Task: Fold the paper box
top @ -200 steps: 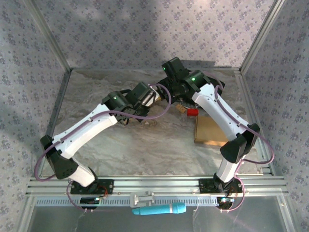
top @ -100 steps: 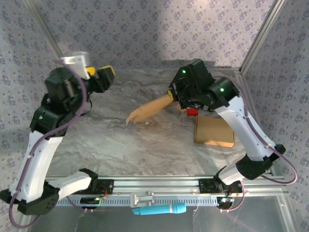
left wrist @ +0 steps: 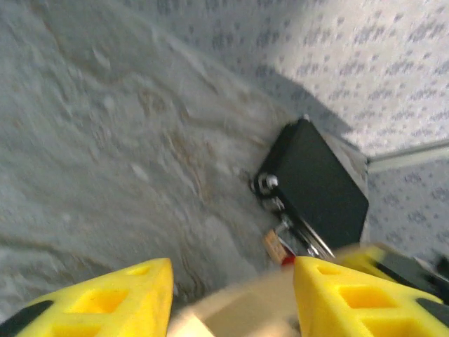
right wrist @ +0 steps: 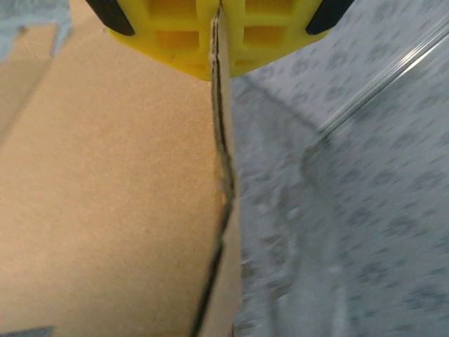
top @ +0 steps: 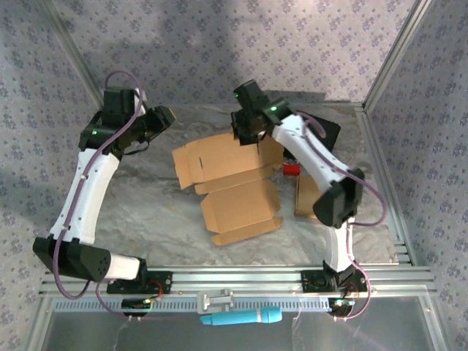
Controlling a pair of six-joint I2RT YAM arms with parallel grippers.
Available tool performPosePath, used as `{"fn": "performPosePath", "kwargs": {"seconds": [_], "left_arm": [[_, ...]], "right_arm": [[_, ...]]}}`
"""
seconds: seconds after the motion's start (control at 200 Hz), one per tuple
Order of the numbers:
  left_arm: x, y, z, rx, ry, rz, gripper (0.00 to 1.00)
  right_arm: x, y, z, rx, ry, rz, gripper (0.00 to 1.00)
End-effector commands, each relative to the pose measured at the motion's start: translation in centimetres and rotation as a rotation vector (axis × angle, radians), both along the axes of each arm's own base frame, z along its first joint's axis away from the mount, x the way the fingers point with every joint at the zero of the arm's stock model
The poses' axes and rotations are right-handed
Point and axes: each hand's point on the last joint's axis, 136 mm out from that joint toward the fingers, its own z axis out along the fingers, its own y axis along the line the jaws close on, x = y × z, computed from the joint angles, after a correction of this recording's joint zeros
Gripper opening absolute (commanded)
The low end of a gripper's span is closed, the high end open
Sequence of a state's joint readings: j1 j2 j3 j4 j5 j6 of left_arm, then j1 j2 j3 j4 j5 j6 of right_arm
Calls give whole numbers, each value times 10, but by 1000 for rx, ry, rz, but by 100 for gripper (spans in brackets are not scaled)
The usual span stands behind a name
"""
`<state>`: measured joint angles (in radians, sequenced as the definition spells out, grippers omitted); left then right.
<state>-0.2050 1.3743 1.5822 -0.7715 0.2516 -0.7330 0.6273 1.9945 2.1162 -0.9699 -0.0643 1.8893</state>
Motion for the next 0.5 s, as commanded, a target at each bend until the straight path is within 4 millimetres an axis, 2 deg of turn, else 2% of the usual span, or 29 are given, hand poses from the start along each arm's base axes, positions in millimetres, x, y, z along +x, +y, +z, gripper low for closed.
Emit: {"fn": "performPosePath", "kwargs": {"seconds": [0.0,0.085,0.2,0.335,0.5], "left_arm": [[-16,-30,-10,-80,103,-109,46],[-19,-37,-31,-26,135,-108,48],[-13,-39,-59,-11,180,-77,49],[-1,-43,-75,21,190,-76,50],[0,-56,-89,23,219,-98,50]], "right_arm": [[-1,7,14,51,-30,-3,0],[-1,9,-2,47,13,3,0],[-3,10,-21,42,54,13,0],[-3,7,-30,30,67,8,0],[-2,6,-34,30,68,6,0]]}}
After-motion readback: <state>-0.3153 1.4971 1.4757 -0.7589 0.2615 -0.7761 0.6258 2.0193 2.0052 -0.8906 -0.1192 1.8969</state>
